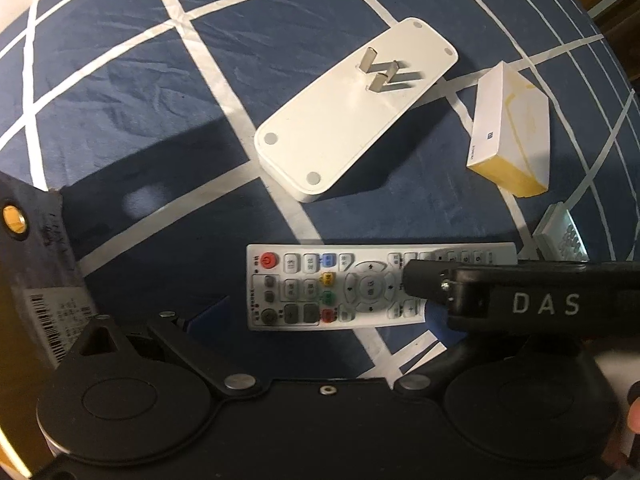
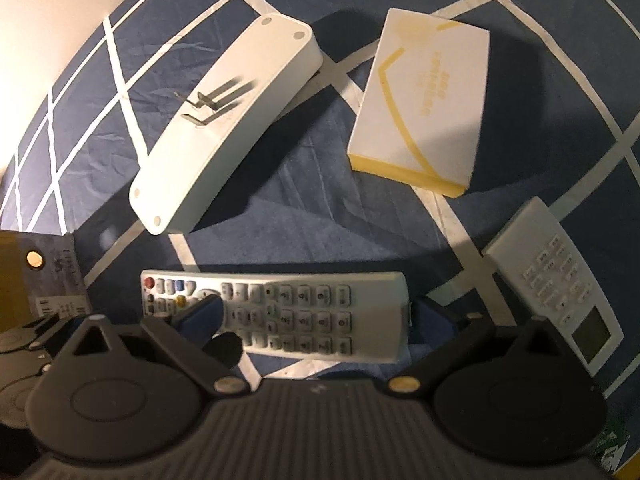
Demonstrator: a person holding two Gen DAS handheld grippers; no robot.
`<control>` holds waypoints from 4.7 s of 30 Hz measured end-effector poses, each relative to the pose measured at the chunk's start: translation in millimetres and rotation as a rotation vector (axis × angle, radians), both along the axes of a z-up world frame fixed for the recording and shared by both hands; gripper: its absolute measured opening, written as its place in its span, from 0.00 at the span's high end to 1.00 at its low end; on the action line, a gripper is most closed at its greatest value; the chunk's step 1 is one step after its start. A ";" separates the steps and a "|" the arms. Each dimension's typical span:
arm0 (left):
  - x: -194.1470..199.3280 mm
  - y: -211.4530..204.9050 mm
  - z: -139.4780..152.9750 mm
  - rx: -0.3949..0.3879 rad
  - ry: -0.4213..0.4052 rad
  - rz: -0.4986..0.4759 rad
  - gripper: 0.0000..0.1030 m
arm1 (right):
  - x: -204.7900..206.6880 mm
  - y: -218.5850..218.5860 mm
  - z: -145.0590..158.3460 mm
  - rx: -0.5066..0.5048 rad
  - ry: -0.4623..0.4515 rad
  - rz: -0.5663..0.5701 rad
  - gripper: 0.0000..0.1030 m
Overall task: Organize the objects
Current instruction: 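Close both grippers on the white TV remote and lift it, then carry the white remote over the cardboard box and lower it inside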
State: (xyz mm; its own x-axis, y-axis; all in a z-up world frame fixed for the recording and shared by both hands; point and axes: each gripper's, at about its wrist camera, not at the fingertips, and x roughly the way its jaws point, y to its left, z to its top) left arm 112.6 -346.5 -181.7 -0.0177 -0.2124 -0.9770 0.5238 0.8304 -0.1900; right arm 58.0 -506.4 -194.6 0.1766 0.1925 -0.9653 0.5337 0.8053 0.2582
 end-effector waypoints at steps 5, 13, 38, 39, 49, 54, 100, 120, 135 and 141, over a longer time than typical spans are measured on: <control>0.8 -5.1 -6.3 -0.010 0.012 -0.013 0.02 | 4.1 1.1 -4.8 -0.016 0.014 0.013 0.04; 1.4 -5.9 -9.0 0.000 0.021 -0.006 0.03 | 8.5 4.3 -4.4 -0.039 0.013 0.034 0.09; -20.7 5.8 64.1 0.001 -0.118 0.018 0.04 | -8.9 17.2 60.1 -0.056 -0.127 0.072 0.09; -23.7 7.5 68.9 0.000 -0.129 0.022 0.04 | -9.8 20.4 63.7 -0.058 -0.137 0.075 0.09; -53.9 33.1 113.5 -0.021 -0.227 0.062 0.04 | -39.9 42.5 112.3 -0.080 -0.239 0.111 0.09; -68.2 52.6 129.6 -0.028 -0.259 0.085 0.04 | -50.4 61.8 129.7 -0.090 -0.275 0.134 0.09; -35.5 313.0 121.4 0.021 -0.297 0.513 0.04 | 31.0 328.4 122.6 -0.037 -0.330 0.567 0.09; 57.0 331.8 61.3 0.010 -0.211 0.498 0.04 | 121.6 338.2 56.2 -0.047 -0.254 0.563 0.09; 83.1 342.2 26.8 0.005 -0.182 0.515 0.04 | 150.4 346.9 24.5 -0.051 -0.233 0.575 0.09; 89.5 341.4 23.2 0.002 -0.178 0.518 0.05 | 157.6 346.1 21.6 -0.054 -0.231 0.571 0.09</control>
